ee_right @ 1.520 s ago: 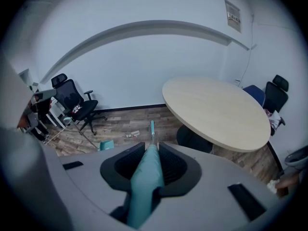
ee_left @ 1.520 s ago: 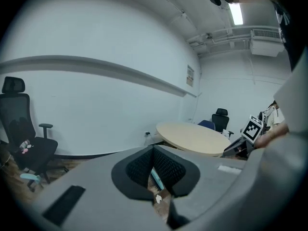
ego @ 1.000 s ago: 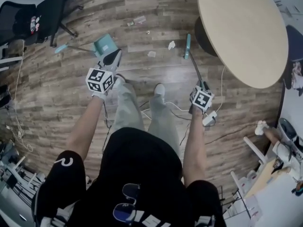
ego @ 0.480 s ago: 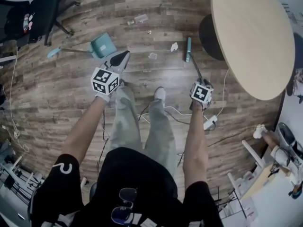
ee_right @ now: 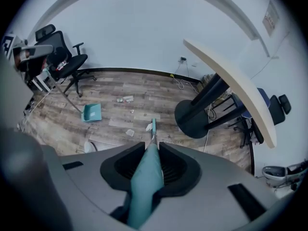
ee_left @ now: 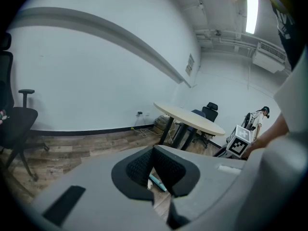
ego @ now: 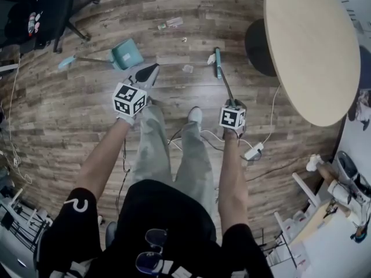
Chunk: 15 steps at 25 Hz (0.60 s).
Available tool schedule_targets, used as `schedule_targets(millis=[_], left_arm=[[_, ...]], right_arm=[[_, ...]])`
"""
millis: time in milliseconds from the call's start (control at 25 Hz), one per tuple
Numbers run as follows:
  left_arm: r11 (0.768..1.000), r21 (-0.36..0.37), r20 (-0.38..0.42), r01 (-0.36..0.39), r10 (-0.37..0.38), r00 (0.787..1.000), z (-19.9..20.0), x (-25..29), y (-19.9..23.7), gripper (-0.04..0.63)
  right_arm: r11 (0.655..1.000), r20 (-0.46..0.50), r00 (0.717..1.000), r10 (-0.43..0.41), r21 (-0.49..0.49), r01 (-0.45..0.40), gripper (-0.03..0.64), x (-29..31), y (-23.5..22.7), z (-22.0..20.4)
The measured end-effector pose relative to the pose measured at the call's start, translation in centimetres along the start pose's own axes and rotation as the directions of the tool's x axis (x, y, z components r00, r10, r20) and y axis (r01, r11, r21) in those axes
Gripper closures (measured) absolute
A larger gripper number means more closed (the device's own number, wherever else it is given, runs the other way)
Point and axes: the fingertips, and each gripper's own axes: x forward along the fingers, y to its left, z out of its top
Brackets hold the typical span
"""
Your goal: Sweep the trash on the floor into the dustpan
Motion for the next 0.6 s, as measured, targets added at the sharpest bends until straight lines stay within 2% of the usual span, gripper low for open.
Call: schedule_targets(millis=[120,360,600], left_arm=[[1.000,-0.015,-0.001,-0.019,0.019,1.000,-0.4,-0.8,0.7,0.598],[0.998,-0.038,0.011,-0.053,0.053,0.999,-0.4,-3.1,2.5,0.598],[0.992,-0.074,0.019,-0.104,0.106,0.994,-0.6,-6.5,6.5,0.598]], right_arm=[[1.000,-0.023,1.000,0.003,-0.012,-0.003,0.532,-0.5,1.8,-0.5],[0.999,-0.053,0.998,0.026,0.023,-0.025,0.532,-1.5,6.0,-1.7],[0.984,-0.076,0.994,0.080,0.168,-0.066,0.532,-2.3,11.0,-1.2]])
